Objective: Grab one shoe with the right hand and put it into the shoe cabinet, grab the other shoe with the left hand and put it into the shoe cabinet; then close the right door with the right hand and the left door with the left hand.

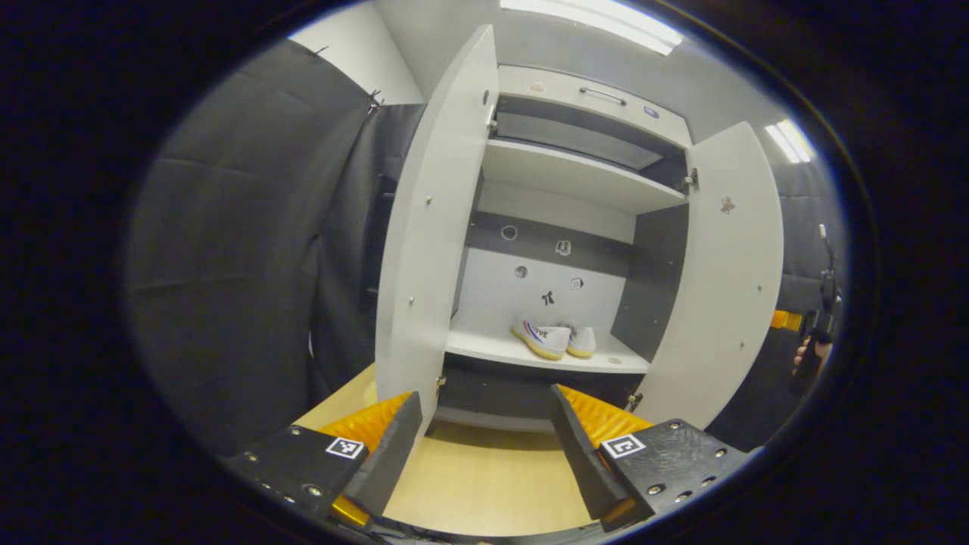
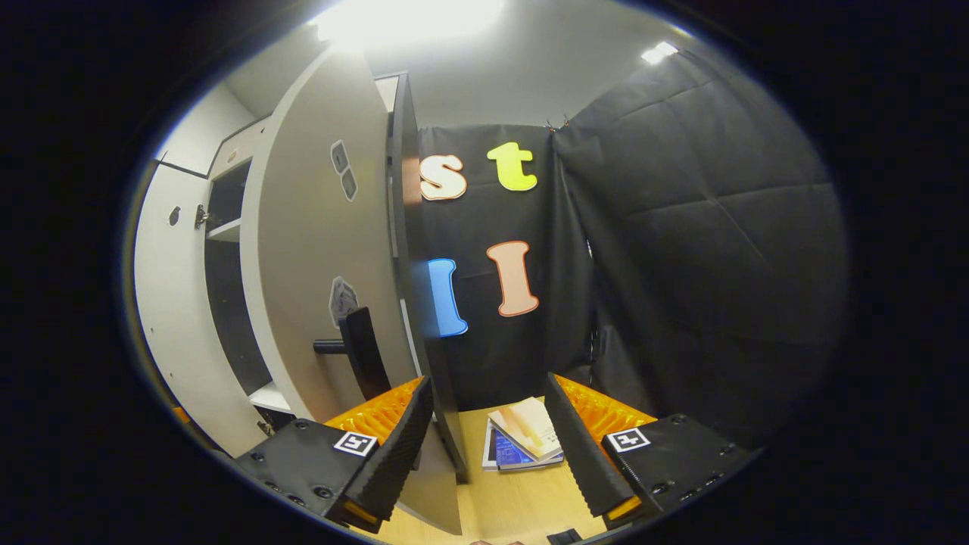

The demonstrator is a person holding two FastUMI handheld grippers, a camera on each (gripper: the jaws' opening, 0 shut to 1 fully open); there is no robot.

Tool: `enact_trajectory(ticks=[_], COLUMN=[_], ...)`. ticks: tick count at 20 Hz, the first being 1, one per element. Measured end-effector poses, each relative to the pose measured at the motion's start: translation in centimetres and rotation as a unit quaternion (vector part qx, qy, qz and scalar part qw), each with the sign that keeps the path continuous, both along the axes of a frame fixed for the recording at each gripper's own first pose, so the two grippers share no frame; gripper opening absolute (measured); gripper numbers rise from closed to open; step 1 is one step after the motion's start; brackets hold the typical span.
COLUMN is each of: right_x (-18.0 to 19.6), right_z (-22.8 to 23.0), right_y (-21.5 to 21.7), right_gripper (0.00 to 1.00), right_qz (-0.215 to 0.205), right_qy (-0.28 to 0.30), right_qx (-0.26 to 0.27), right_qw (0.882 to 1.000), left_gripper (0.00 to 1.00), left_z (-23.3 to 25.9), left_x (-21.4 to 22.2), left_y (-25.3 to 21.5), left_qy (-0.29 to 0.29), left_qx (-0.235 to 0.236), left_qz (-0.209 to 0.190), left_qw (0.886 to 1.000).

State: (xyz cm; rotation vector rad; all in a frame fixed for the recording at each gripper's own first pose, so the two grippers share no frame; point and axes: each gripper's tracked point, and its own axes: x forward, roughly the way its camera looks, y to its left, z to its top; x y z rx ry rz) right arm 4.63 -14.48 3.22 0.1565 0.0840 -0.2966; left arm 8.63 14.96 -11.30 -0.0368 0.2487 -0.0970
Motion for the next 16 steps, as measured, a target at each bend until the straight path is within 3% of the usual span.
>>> enact_trajectory(ticks=[7,16], right_x=[0.5,2.7], right_z=[0.1,-0.2], right_y=[4.1,10.6], right_gripper=[0.95,0.95], right_qz=[0.012,0.057], right_qy=[-0.003,-0.016], right_qx=[0.002,0.013], right_qw=[1.000,0.998], left_gripper=[0.97,0.97], left_z=[-0.2,-0.4], left_x=[-0.9,-1.5], left_y=[4.2,8.5], left_qy=[0.005,0.004], left_qx=[-0.007,-0.003], left_qz=[0.015,0.029], left_qw=[1.000,1.000])
